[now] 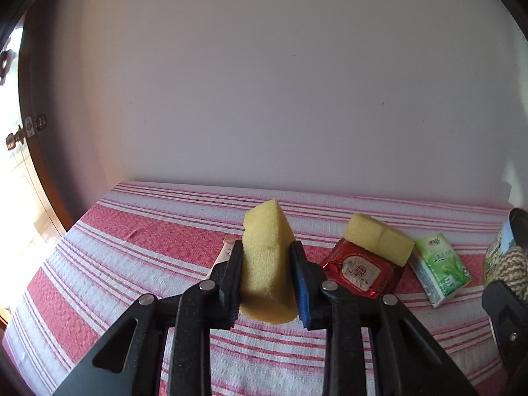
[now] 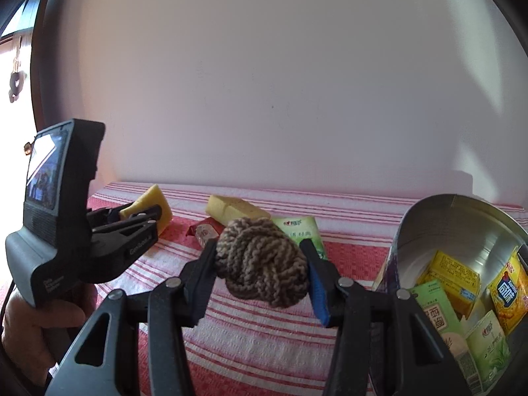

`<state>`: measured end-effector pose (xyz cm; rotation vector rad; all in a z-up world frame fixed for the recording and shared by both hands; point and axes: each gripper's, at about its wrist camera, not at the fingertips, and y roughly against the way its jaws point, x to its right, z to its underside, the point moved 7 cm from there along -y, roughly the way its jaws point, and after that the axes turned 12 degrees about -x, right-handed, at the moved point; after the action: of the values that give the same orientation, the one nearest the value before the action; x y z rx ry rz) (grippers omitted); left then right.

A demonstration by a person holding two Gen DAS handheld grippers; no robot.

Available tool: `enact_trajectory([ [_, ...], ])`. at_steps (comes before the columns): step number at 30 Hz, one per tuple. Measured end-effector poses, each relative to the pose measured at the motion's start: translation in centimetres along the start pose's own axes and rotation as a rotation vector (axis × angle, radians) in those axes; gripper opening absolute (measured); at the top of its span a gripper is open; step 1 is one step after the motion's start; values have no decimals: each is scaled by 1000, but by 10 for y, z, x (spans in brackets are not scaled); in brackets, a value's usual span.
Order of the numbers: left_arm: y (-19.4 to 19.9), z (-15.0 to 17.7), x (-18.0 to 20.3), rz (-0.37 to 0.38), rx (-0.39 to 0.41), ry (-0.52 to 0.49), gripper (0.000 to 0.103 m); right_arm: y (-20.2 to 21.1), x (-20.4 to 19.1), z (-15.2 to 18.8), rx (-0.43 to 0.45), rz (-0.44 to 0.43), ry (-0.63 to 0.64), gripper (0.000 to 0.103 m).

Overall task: Organize objects
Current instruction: 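Carry the rope ball and sponge over the silver tin and release them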

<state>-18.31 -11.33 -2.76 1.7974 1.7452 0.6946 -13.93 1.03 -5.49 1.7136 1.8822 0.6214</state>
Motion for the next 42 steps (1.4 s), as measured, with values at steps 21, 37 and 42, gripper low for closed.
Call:
enact_trajectory([
  [21,87,43,2,-86,201,70,29,53,-7,27,132,12,53,50],
  [37,109,79,36,-86,158,95,29,91,1,54,167,49,75,50],
  [42,119,85,53,-75,154,92,29,90,-2,54,187,61,67,50],
])
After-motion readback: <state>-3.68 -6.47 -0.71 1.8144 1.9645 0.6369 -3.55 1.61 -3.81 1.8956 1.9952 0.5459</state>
